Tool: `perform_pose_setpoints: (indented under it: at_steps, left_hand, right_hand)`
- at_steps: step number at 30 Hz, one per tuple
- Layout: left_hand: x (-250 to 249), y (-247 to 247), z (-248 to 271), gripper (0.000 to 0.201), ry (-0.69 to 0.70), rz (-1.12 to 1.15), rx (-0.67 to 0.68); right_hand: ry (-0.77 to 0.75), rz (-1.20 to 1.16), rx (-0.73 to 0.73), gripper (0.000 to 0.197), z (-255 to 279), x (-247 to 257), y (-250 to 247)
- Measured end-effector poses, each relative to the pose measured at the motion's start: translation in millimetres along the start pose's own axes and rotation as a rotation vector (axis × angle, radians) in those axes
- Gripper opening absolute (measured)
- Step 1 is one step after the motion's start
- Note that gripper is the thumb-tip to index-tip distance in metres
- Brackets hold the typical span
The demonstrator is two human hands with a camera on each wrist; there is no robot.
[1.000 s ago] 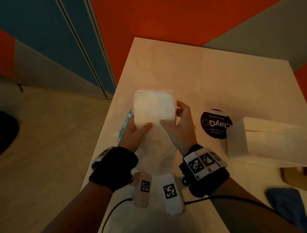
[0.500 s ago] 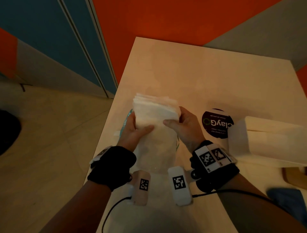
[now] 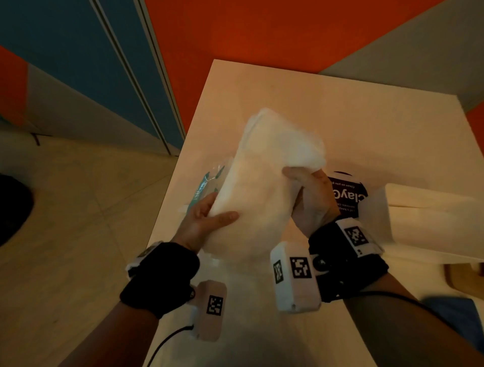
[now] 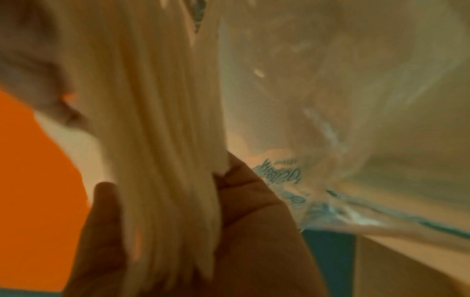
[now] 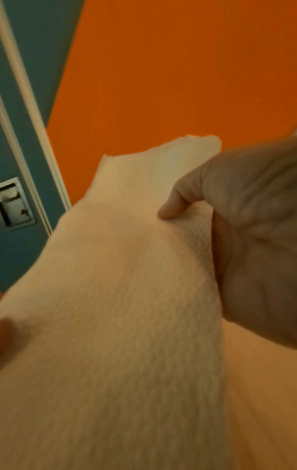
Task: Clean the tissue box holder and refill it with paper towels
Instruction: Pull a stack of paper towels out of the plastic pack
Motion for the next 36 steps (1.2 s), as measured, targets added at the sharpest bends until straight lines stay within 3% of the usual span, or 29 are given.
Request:
perform_pose_setpoints:
  at_steps: [3,5,14,16,18,19,21,24,28,30,33,36]
  left_hand:
    - [5.4,-8.4,4.2,0.086,-0.005,0.213,-0.027]
    - [8.8,-8.5,7.5,0.099,-0.012,0.32,-0.05]
    - [13.1,-2.5,18.2,0.103,-0.022,0.304,-0.138]
    - [11.4,-1.9,22.5,0.091,-0.016,0.369,-0.147]
    - [7.5,0.0,24.6,0.056,-0.016,0.442,-0.199]
    - [6.1,0.4,24.1,0.048,-0.016,0.445,-0.217]
    - [5.1,0.6,22.2,0.053,-0.023,0.383,-0.252]
    - [2.3,4.8,20.9,0.058,-0.042,0.314,-0.244]
    - [5.7,10.9,22.2,0.051,-0.068,0.123,-0.12]
    - [8.6,9.4,23.5,0.055,0.002,0.024,-0.11]
    - [6.8,5.4,28.1,0.074,0.172,-0.125,-0.231]
    - [-8.3,5.9,32.2,0.05,0.287,-0.079,-0.323]
  right_hand:
    - [0.07,-0.144,-0.046,0.041,-7.1,-0.4,-3.4]
    - [0.094,-0.171,-0.048,0.043,-10.0,-2.7,-2.1]
    - [0.217,-0.16,-0.035,0.042,-13.7,-11.1,2.6]
    - [0.252,-0.166,-0.028,0.041,-14.3,-8.1,0.9]
    - [0.286,-0.145,-0.062,0.039,-15.0,-5.5,-0.3]
    - [0.296,-0.132,-0.087,0.04,-15.1,-4.7,-0.5]
    - [0.306,-0.128,-0.13,0.037,-15.6,-4.3,-1.4]
    - [0.259,-0.197,-0.099,0.009,-16.7,2.8,-3.2]
    - [0.226,-0.303,-0.074,0.013,-7.8,15.4,6.6]
    - [0.248,-0.319,-0.093,0.009,-2.4,18.2,12.4]
    - [0.236,-0.344,-0.093,0.009,0.7,23.9,15.6]
    - [0.224,-0.382,-0.067,0.011,2.4,31.2,16.1]
Point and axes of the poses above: each hand's wrist, its own z-axis away from the middle knuckle, its own y-axis out of the palm, x = y × z, the point moved 2 cm from there along -z, towards the middle knuckle, and after that the axes turned 6 degrees about z, right-handed, at the moved point
